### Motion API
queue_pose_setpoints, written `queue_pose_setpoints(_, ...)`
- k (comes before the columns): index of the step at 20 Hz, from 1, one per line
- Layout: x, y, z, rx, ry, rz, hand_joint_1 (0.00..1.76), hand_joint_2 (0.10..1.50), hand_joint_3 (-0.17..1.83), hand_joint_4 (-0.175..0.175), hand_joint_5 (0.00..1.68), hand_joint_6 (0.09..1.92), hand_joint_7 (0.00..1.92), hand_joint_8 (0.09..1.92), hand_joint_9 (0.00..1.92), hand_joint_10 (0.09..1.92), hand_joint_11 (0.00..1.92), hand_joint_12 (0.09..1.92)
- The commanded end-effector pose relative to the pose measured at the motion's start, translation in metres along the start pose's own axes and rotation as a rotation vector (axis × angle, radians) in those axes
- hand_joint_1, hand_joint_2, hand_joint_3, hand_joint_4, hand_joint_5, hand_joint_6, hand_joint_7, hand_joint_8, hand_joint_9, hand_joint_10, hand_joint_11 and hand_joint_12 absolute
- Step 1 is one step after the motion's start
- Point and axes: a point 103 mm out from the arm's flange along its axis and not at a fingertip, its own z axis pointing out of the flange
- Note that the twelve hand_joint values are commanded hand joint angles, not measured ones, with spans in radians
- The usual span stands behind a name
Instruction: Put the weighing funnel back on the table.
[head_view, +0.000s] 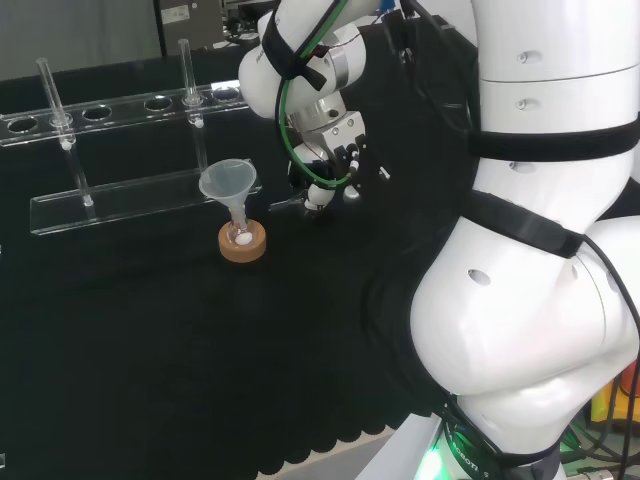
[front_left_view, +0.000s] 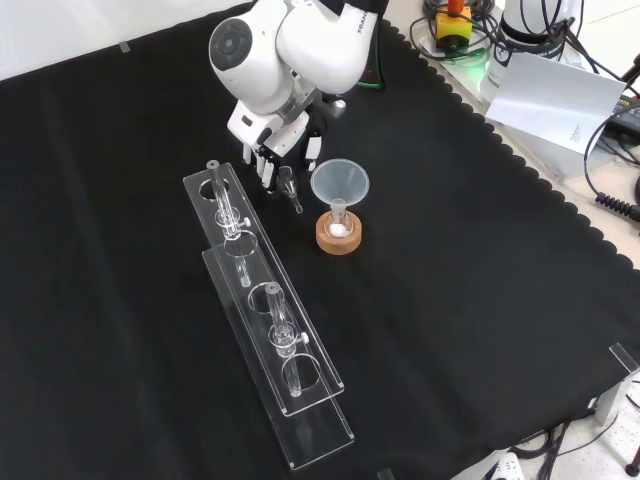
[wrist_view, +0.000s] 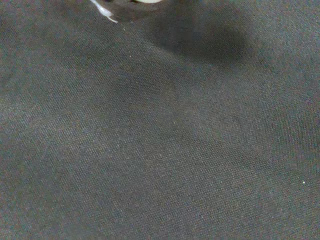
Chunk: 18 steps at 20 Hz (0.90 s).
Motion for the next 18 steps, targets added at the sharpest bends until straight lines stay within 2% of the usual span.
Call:
queue_pose_setpoints(1, 0.0029, 0.0034, 0.0022, 0.009, 0.001, -0.005, 1.10, 1.12, -0.17, 0.110, 1.14, 0.77, 1.17, 0.43, 1.33, 0.16, 0.87, 1.01)
queue_pose_setpoints(12, 0.0036, 0.0074, 0.0066, 0.004, 0.013, -0.010, 1.10, 1.13, -0.17, 0.106, 1.14, 0.77, 1.16, 0.43, 1.32, 0.16, 0.88, 1.01)
queue_pose_setpoints(15, 0.0041, 0.0065, 0.0094, 0.004, 0.015, -0.017, 1.10, 1.13, -0.17, 0.093, 1.13, 0.79, 1.14, 0.44, 1.30, 0.15, 0.87, 1.01)
queue_pose_setpoints(18, 0.0060, 0.0054, 0.0119, 0.005, -0.007, -0.017, 1.09, 1.13, -0.17, 0.114, 1.13, 0.78, 1.09, 0.49, 1.29, 0.15, 0.85, 1.02)
